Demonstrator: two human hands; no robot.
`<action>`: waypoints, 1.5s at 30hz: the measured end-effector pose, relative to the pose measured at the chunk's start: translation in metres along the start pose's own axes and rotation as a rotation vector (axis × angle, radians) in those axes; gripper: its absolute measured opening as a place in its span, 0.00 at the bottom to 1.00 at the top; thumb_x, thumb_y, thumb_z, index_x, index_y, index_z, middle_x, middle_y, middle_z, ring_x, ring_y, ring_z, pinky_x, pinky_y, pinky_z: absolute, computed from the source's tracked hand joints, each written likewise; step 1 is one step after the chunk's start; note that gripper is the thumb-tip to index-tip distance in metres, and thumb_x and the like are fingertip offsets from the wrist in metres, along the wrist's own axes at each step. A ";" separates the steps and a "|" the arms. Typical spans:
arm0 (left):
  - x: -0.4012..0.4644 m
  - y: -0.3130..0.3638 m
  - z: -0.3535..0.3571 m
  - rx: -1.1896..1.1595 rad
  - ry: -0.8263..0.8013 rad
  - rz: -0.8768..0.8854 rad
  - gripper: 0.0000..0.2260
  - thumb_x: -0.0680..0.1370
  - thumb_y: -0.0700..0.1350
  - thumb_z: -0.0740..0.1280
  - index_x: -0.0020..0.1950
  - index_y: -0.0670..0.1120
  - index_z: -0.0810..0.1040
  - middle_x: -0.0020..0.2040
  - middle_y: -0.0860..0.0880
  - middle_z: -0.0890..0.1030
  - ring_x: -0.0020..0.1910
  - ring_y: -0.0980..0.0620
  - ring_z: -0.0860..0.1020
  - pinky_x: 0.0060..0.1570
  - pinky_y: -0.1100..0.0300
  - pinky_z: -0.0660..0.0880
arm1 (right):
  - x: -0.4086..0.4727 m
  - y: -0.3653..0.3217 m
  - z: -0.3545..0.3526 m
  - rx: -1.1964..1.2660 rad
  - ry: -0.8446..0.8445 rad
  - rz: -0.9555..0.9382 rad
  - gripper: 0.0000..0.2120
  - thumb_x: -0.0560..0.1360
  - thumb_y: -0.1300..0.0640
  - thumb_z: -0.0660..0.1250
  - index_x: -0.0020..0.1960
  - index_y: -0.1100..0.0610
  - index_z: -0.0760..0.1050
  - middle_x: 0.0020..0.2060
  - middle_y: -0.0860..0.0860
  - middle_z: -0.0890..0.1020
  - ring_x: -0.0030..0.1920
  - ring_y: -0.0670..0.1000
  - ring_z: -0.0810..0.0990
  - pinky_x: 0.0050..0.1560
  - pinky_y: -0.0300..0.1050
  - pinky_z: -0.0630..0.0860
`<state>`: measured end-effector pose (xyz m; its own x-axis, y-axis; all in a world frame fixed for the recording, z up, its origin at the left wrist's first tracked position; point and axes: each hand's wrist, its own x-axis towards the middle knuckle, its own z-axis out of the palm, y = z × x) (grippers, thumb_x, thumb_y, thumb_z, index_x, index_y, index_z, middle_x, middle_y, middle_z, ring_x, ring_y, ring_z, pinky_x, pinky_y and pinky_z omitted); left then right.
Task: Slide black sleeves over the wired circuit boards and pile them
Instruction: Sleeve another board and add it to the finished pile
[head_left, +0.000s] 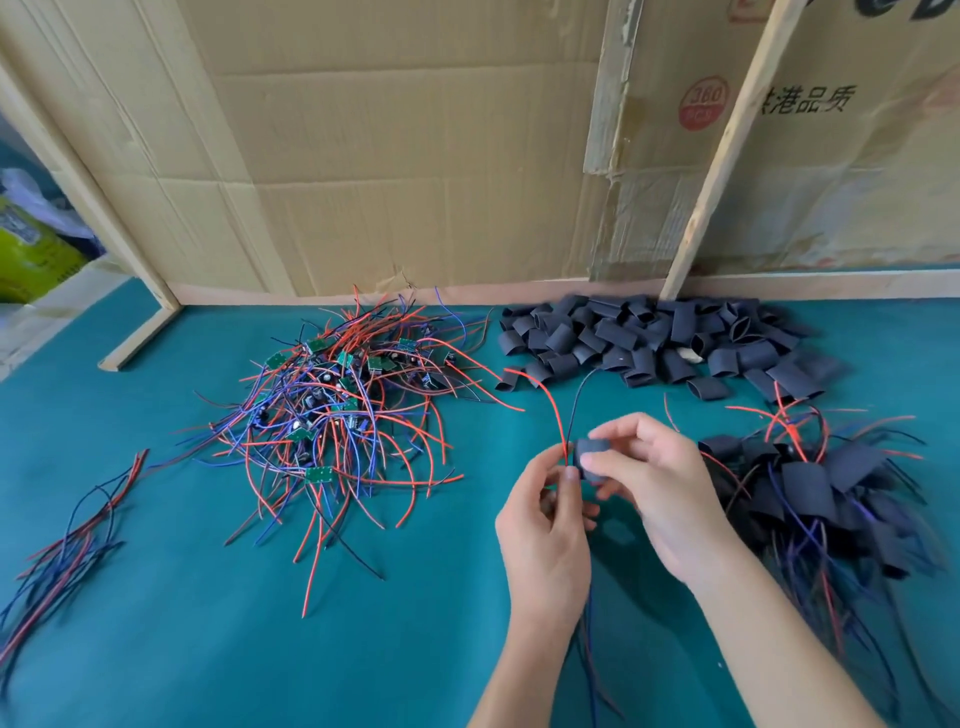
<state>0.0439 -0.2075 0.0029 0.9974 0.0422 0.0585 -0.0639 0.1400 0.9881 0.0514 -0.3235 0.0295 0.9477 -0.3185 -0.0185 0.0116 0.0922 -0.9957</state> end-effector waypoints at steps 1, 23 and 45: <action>0.000 0.000 0.000 -0.010 -0.003 -0.010 0.10 0.84 0.39 0.65 0.57 0.52 0.83 0.40 0.53 0.85 0.33 0.55 0.81 0.37 0.64 0.78 | -0.003 0.000 -0.001 0.037 -0.030 0.006 0.10 0.69 0.66 0.76 0.48 0.62 0.78 0.38 0.56 0.84 0.36 0.52 0.82 0.36 0.44 0.79; -0.001 -0.002 0.006 0.057 -0.049 -0.007 0.18 0.82 0.36 0.66 0.57 0.60 0.83 0.40 0.50 0.85 0.30 0.55 0.79 0.31 0.63 0.77 | -0.003 -0.017 -0.029 0.030 0.272 -0.139 0.08 0.73 0.67 0.77 0.47 0.59 0.80 0.41 0.54 0.89 0.40 0.52 0.87 0.42 0.43 0.84; -0.004 -0.005 0.006 0.286 -0.278 0.111 0.21 0.81 0.35 0.66 0.58 0.62 0.85 0.40 0.54 0.83 0.31 0.57 0.78 0.37 0.66 0.76 | 0.007 -0.018 -0.048 0.268 0.581 -0.216 0.07 0.75 0.63 0.77 0.46 0.59 0.79 0.35 0.50 0.86 0.35 0.53 0.87 0.42 0.39 0.82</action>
<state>0.0403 -0.2143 -0.0014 0.9586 -0.2323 0.1647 -0.1989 -0.1324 0.9710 0.0423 -0.3724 0.0429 0.5907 -0.8048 0.0583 0.3315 0.1762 -0.9268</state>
